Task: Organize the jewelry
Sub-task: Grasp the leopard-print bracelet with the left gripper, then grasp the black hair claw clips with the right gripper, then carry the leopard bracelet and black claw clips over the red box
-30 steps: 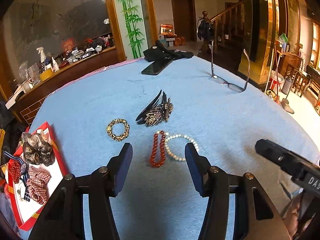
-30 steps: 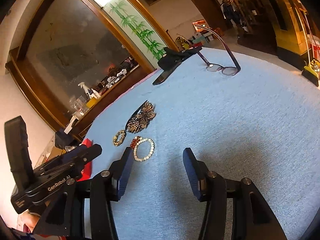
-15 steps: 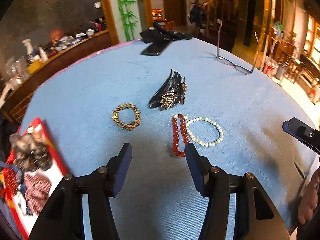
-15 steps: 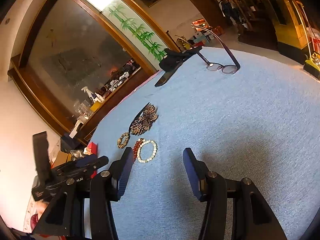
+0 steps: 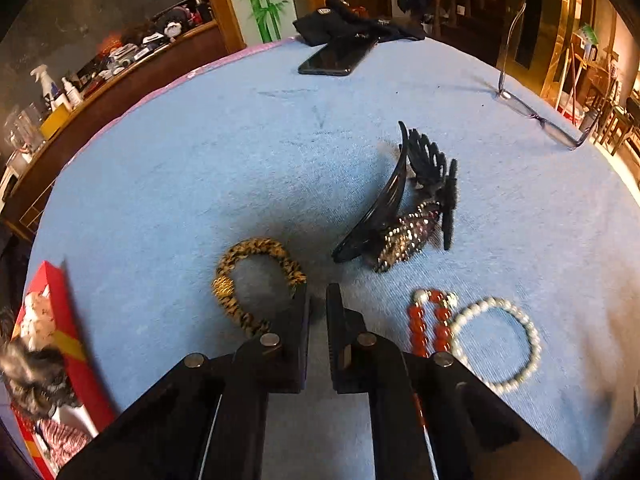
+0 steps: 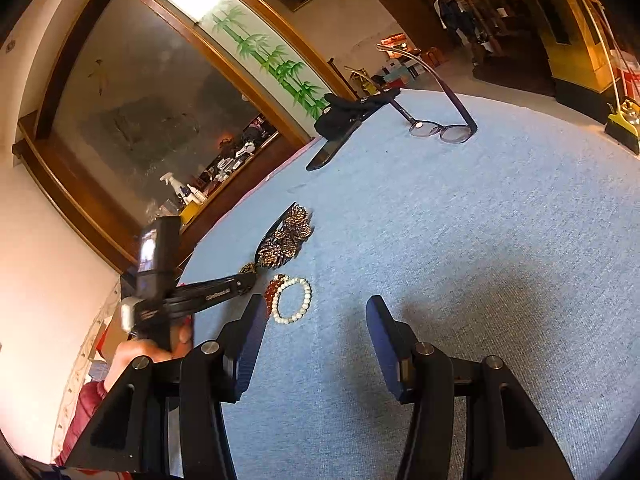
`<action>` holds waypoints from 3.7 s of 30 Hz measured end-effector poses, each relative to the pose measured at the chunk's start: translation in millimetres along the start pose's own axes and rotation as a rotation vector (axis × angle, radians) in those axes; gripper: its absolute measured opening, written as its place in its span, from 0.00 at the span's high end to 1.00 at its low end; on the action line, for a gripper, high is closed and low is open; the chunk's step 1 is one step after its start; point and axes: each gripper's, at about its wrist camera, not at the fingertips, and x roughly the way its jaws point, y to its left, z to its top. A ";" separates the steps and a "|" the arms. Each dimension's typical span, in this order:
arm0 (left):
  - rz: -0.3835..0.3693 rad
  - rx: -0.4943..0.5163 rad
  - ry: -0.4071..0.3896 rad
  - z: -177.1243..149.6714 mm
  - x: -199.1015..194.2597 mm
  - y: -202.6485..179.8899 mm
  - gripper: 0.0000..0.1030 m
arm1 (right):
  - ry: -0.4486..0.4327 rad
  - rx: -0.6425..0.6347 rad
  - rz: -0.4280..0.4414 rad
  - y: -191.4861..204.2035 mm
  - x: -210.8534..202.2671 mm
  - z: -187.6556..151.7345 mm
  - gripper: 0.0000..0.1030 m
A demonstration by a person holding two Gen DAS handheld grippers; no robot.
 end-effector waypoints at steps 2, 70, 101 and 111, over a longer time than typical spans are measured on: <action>-0.010 -0.008 0.016 -1.1 3.1 -2.4 1.00 | -0.001 0.002 -0.004 -0.2 -0.3 -0.3 0.46; -0.183 -0.246 -0.263 -71.3 -89.9 79.5 0.95 | 0.373 -0.002 -0.552 110.9 255.0 78.0 0.34; -0.042 -0.220 -0.318 -71.3 -89.1 69.7 0.95 | 0.078 -0.348 -0.084 161.5 158.7 22.1 0.61; -0.009 -0.226 -0.358 -74.1 -101.0 72.2 0.95 | 0.059 -0.356 -0.084 161.9 157.1 20.3 0.61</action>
